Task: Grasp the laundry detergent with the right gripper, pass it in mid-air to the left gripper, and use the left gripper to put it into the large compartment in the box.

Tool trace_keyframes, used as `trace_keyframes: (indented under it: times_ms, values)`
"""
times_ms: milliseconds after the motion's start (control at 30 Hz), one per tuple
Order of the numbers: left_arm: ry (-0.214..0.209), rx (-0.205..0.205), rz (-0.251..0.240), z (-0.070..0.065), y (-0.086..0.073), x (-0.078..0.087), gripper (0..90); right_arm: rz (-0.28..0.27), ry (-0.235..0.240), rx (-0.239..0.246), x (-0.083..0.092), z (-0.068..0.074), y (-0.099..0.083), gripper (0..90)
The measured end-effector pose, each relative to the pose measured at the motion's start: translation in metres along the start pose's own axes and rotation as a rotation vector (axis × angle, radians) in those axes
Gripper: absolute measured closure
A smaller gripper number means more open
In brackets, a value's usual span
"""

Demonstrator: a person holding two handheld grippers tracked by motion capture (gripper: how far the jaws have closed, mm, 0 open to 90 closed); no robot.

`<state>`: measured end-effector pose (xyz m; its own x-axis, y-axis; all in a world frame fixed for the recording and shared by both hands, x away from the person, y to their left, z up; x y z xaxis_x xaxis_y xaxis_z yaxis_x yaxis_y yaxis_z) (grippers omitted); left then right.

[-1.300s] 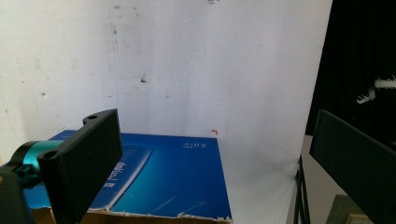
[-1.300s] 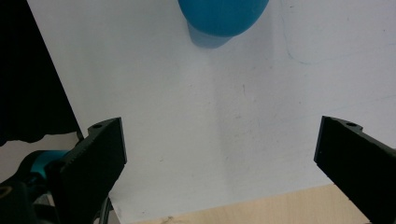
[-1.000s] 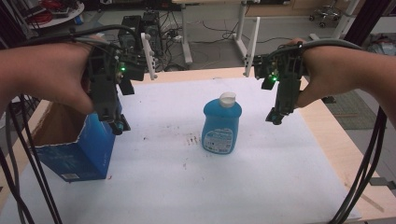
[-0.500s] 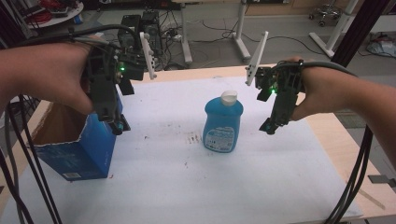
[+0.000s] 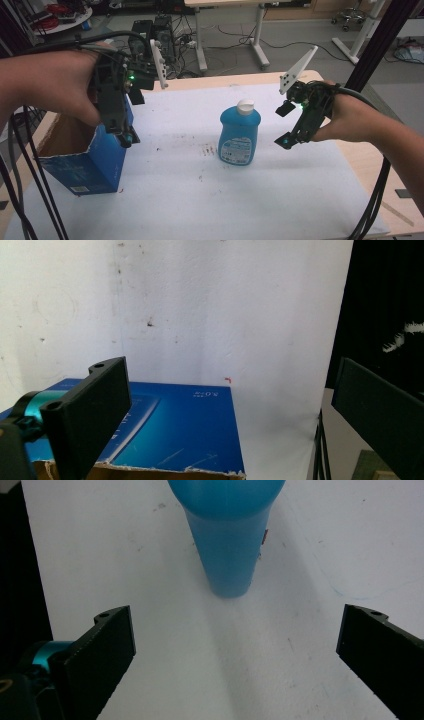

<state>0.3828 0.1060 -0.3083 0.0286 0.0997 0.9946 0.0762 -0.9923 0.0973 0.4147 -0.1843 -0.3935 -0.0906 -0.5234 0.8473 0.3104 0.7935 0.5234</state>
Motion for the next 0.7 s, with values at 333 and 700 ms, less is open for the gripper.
trace_keyframes:
  times_ms: [333, 700]
  values:
    - [0.002, -0.004, -0.003, 0.0001, -0.0002, 0.0006, 2.4, -0.103, -0.038, -0.028, -0.0040, -0.0002, -0.0087, 1.5]
    - [0.001, -0.009, 0.012, -0.0041, -0.0036, -0.0046, 2.4, -0.234, -0.057, -0.062, -0.0048, 0.0017, -0.0078, 1.5]
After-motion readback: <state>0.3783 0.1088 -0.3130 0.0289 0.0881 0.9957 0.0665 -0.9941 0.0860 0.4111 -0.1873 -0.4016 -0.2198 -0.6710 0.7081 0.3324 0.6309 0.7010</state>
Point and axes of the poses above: each handheld gripper's, and its own axes: x roughly backward along the jaws, y roughly out of its top, z roughly to its left, the point moved 9 cm from there along -x, roughly forward along the jaws, and after that the axes turned 2 degrees about -z, right-handed, at the moved point
